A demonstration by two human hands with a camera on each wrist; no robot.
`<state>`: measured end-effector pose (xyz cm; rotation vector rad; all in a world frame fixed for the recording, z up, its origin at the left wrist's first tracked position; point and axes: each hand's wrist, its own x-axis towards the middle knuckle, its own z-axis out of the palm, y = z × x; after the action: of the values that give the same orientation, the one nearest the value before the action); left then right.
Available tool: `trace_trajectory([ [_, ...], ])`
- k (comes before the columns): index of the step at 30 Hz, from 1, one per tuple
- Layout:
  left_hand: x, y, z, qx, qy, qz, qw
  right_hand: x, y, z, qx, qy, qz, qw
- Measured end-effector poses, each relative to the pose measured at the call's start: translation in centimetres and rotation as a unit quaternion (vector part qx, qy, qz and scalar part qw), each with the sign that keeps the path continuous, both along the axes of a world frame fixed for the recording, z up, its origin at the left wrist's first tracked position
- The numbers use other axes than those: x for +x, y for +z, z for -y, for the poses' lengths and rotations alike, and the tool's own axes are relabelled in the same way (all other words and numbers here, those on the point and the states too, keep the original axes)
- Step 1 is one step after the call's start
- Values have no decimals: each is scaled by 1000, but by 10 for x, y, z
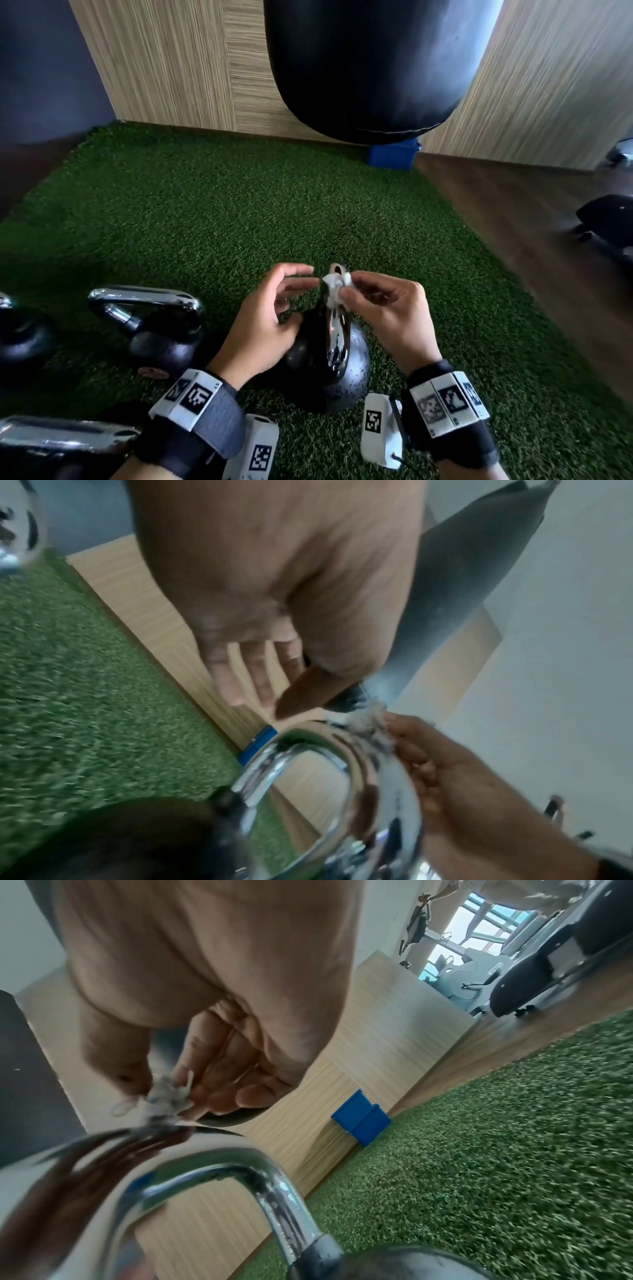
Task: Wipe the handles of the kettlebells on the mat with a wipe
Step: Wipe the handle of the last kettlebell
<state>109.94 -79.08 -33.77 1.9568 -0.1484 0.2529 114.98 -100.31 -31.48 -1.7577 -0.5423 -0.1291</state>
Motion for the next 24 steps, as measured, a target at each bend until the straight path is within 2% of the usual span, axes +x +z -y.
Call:
trace_trajectory([
  [2, -2, -17, -4, 136, -27, -109, 984, 5, -8, 7, 9, -50, -13, 999],
  [4, -3, -41, 2, 233, -102, -190, 948, 12, -22, 12, -21, -92, -31, 995],
  [6, -2, -68, 24, 322, -131, -159, 924, 19, -38, 14, -53, -119, -64, 989],
  [8, 0, -91, 46, 368, -69, -121, 919, 26, -50, 11, -52, -125, -105, 985],
  [10, 3, -104, 53, 380, 11, -95, 920, 37, -60, 7, -57, -124, -136, 981],
  [12, 4, -110, 49, 389, 28, -86, 917, 49, -66, 3, -68, -130, -156, 977],
  [16, 3, -97, 39, 315, -15, -61, 947, 59, -73, -6, -76, -111, -159, 978],
  [18, 2, -83, 31, 253, -51, -51, 965, 56, -76, -11, -117, -106, -152, 976],
  [21, 1, -72, 23, 225, -90, -109, 964, 52, -84, -17, -144, -144, -179, 962],
  [24, 0, -75, 24, 212, -78, -79, 971, 52, -85, -24, -158, -160, -204, 953],
])
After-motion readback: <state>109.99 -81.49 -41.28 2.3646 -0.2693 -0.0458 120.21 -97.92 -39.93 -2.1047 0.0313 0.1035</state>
